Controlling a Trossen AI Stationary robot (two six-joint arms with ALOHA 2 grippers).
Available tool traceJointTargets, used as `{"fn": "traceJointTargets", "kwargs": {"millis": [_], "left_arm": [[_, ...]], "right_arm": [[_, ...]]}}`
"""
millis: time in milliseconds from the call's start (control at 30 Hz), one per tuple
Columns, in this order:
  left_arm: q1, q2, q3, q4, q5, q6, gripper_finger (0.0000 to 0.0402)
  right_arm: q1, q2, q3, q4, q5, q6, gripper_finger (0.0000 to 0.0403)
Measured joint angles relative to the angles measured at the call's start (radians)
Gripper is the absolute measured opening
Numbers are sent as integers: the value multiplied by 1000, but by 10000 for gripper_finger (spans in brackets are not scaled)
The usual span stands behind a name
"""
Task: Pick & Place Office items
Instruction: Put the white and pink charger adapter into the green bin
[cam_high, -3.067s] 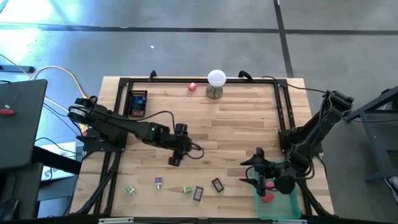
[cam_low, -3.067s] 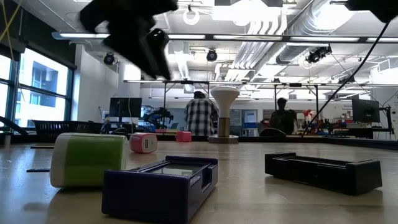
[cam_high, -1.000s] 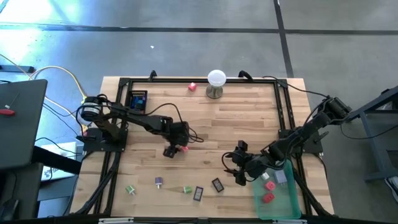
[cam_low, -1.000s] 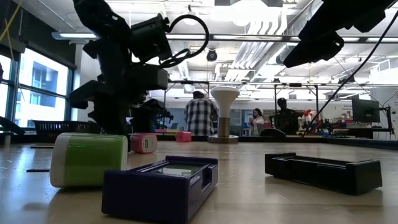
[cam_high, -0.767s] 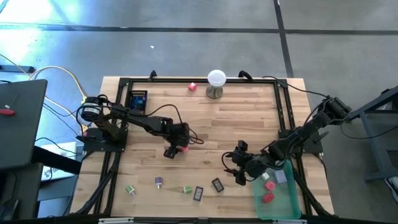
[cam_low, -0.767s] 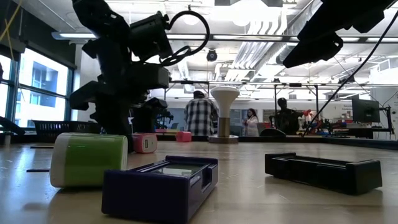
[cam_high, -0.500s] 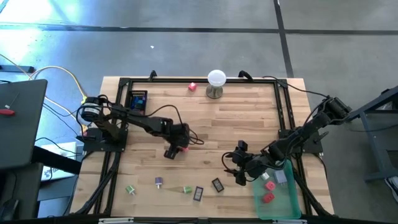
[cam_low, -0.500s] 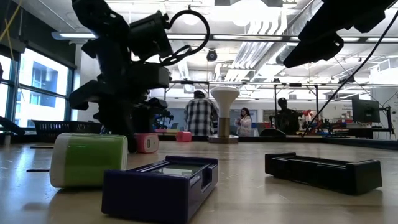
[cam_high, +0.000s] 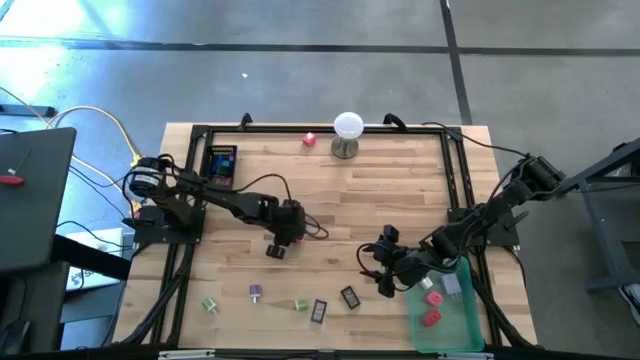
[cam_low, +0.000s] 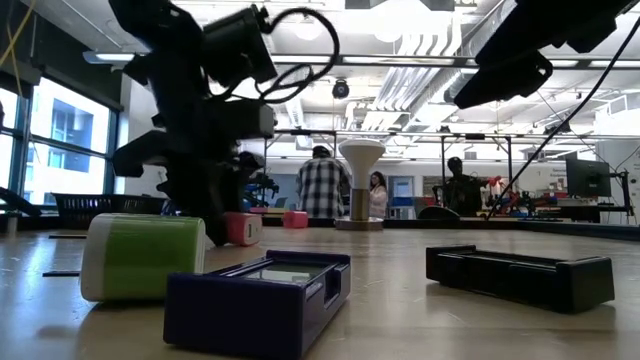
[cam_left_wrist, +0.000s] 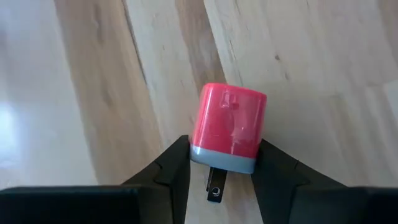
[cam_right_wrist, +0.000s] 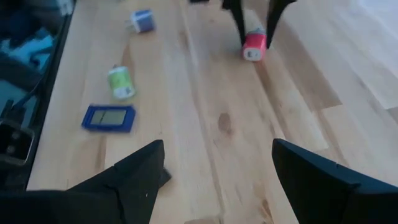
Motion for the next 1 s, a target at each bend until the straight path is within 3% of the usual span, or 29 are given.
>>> {"fn": "traceJointTargets", "kwargs": {"millis": [333,500,633,767,1000], "left_arm": [[-160,-137,3,229,-543,62,124],[-264,-149,5,391,-821,186,124],[-314,-141,6,474,-979,245,124],[-321,-136,5,531,-1051,244,124],[-285,-136,6,589,-1019,174,124]], "right_arm": [[-79,0,0,71,155,-12,287],[-166,0,0,177,158,-42,287],[-219,0,0,252,157,-91,287],[-273,0,0,319,157,-100,287],[-351,0,0,394,156,-91,287]]}}
